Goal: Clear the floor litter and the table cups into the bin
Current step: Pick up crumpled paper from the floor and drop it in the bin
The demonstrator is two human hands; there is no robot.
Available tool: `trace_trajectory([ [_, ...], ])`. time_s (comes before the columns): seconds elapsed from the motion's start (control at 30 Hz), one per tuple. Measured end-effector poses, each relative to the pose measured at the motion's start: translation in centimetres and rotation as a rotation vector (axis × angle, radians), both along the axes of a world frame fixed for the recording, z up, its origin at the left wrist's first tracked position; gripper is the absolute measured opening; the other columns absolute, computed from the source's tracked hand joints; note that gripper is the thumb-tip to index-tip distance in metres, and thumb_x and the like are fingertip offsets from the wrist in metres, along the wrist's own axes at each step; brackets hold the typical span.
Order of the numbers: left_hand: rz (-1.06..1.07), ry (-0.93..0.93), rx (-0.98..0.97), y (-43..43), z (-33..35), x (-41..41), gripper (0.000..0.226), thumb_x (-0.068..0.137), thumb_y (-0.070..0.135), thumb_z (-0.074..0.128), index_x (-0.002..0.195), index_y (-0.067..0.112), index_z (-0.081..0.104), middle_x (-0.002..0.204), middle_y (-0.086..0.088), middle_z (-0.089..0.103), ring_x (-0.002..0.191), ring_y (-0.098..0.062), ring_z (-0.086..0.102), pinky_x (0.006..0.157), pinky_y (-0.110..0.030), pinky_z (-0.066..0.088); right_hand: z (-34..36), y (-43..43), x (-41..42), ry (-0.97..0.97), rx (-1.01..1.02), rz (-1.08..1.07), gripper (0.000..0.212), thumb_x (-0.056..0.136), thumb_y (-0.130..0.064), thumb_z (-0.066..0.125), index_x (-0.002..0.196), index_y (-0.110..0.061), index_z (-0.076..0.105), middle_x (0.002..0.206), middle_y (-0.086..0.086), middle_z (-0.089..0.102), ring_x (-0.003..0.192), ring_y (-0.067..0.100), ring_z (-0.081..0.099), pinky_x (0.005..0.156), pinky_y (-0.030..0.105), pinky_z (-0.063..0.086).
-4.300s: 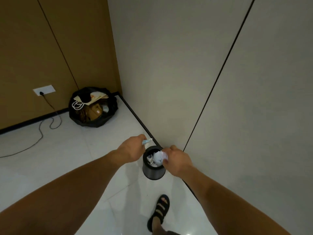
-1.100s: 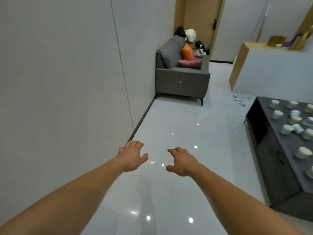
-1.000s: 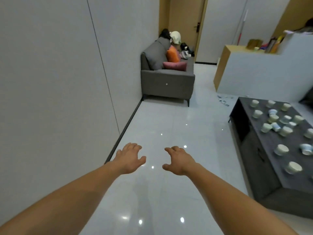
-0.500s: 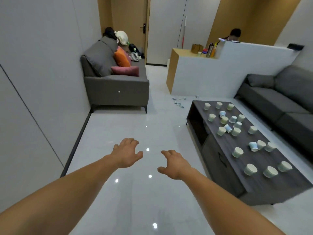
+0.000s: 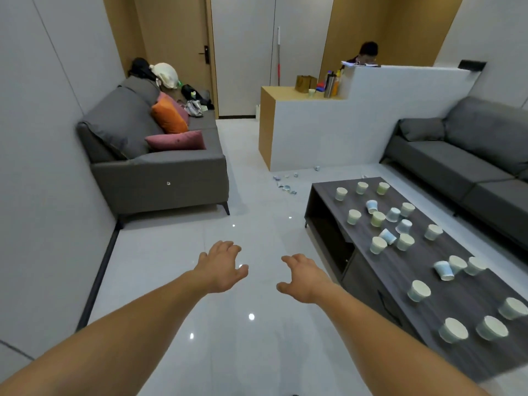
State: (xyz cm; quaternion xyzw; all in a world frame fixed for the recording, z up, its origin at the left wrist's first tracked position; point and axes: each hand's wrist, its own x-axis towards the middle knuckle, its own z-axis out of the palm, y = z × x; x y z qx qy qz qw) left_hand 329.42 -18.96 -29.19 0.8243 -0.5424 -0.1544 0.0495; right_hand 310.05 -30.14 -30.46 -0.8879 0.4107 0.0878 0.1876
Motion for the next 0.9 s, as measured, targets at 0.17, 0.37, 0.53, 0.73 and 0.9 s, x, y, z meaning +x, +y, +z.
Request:
trace_trajectory([
  [0.17, 0.042, -0.029, -0.014, -9.7, 1.9, 3.5, 0.063, 0.093, 0.052, 0.041, 0.146, 0.021, 0.03, 0.156, 0.0, 0.021, 0.144, -0.021, 0.015, 0.113, -0.047, 0.02, 1.0, -10.5, 3.4, -0.004, 0.011, 0.029, 0.078, 0.089, -0.051, 0.057, 0.153, -0.024, 0.021, 0.155, 0.004, 0.025, 0.138, 0.027, 0.03, 0.109, 0.043, 0.037],
  [0.37, 0.061, 0.001, -0.029, -20.3, 2.3, 7.4, 0.062, 0.093, 0.052, 0.042, 0.146, 0.021, 0.031, 0.156, -0.001, 0.024, 0.143, -0.022, 0.02, 0.114, -0.047, 0.024, 1.5, -20.9, 7.2, -0.001, 0.006, 0.053, 0.078, 0.09, -0.051, 0.057, 0.153, -0.023, 0.021, 0.155, 0.005, 0.025, 0.139, 0.027, 0.03, 0.11, 0.043, 0.036],
  [0.53, 0.023, 0.0, -0.044, -29.6, 1.2, 12.5, 0.062, 0.092, 0.051, 0.043, 0.145, 0.02, 0.032, 0.155, -0.002, 0.026, 0.143, -0.021, 0.02, 0.113, -0.047, 0.025, 1.0, -29.2, 12.4, 0.016, -0.021, 0.036, 0.079, 0.089, -0.05, 0.058, 0.153, -0.023, 0.021, 0.156, 0.005, 0.024, 0.139, 0.027, 0.029, 0.108, 0.044, 0.038],
  [0.73, -0.035, 0.014, -0.049, -40.5, 0.3, 20.5, 0.064, 0.091, 0.053, 0.042, 0.145, 0.022, 0.031, 0.155, 0.0, 0.025, 0.144, -0.022, 0.017, 0.111, -0.05, 0.024, 0.8, -38.5, 20.1, 0.041, -0.028, -0.026, 0.078, 0.088, -0.051, 0.058, 0.152, -0.025, 0.022, 0.155, 0.003, 0.024, 0.139, 0.026, 0.028, 0.107, 0.044, 0.038],
  [0.9, -0.071, 0.005, -0.028, -48.6, 0.7, 26.6, 0.065, 0.091, 0.053, 0.042, 0.146, 0.022, 0.029, 0.156, -0.001, 0.023, 0.143, -0.024, 0.018, 0.111, -0.052, 0.022, 0.9, -45.5, 25.7, 0.024, -0.015, -0.049, 0.078, 0.089, -0.051, 0.057, 0.152, -0.024, 0.021, 0.156, 0.003, 0.023, 0.139, 0.026, 0.029, 0.106, 0.041, 0.038],
])
